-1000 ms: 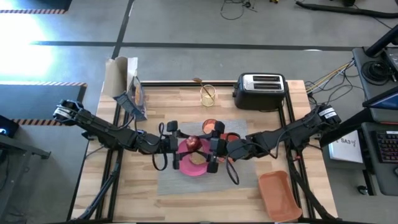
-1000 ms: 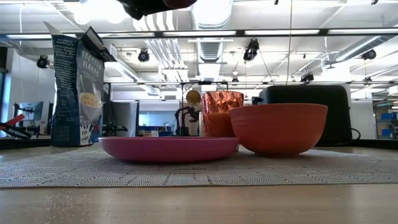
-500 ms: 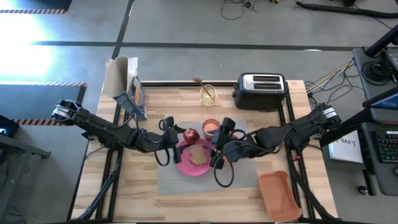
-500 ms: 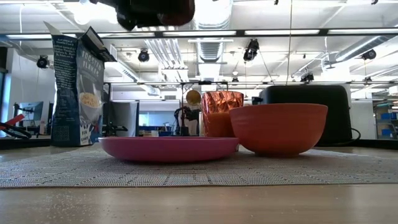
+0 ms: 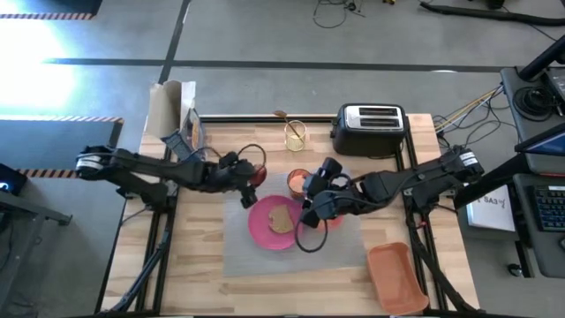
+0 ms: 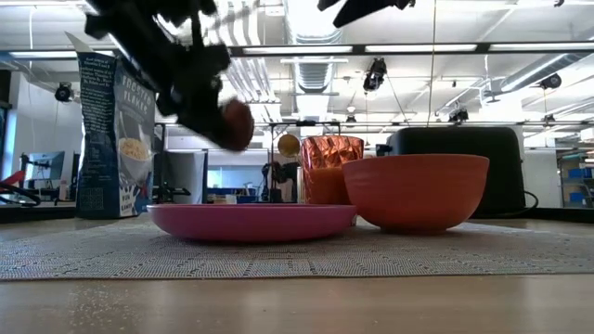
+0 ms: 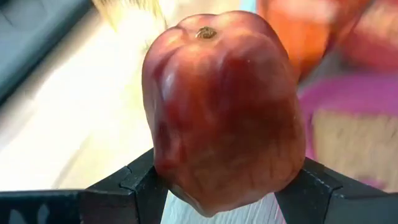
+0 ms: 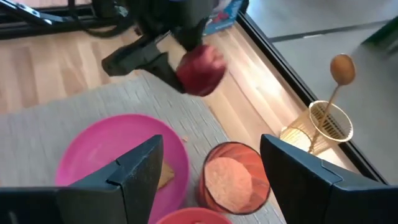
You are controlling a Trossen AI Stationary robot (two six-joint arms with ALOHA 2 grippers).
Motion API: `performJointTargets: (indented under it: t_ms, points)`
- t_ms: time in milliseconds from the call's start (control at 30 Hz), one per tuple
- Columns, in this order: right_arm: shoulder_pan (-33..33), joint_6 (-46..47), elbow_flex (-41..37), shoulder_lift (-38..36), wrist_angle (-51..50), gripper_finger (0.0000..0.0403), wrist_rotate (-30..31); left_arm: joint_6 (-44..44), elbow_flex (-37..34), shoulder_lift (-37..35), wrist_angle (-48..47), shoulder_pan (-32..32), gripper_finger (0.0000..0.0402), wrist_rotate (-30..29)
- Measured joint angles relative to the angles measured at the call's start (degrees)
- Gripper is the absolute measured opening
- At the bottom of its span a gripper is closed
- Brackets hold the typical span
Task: Arrange a breakfast setting
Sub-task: Put the red apple on the gray table mat to the top left of the pink plate
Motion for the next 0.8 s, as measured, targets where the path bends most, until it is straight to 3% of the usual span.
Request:
performJointTargets:
  t_ms: [333, 500, 800]
  points:
    - [-0.57, 0.33, -0.57, -0.02, -0.61, 0.0254, -0.02, -0.04, -0.39, 7.41, -18.33, 2.24, 0.0222, 9.32]
    - [-0.7, 0.31, -0.58, -0.02, -1.02, 0.0254, 0.0, 0.92, -0.39, 10.27, -17.65, 2.24, 0.0222, 13.52]
    - [-0.72, 0.31, -0.99, -0.02, -1.36, 0.0251, 0.0, 2.65, -0.02, 11.82, -12.25, 2.24, 0.0228, 13.6]
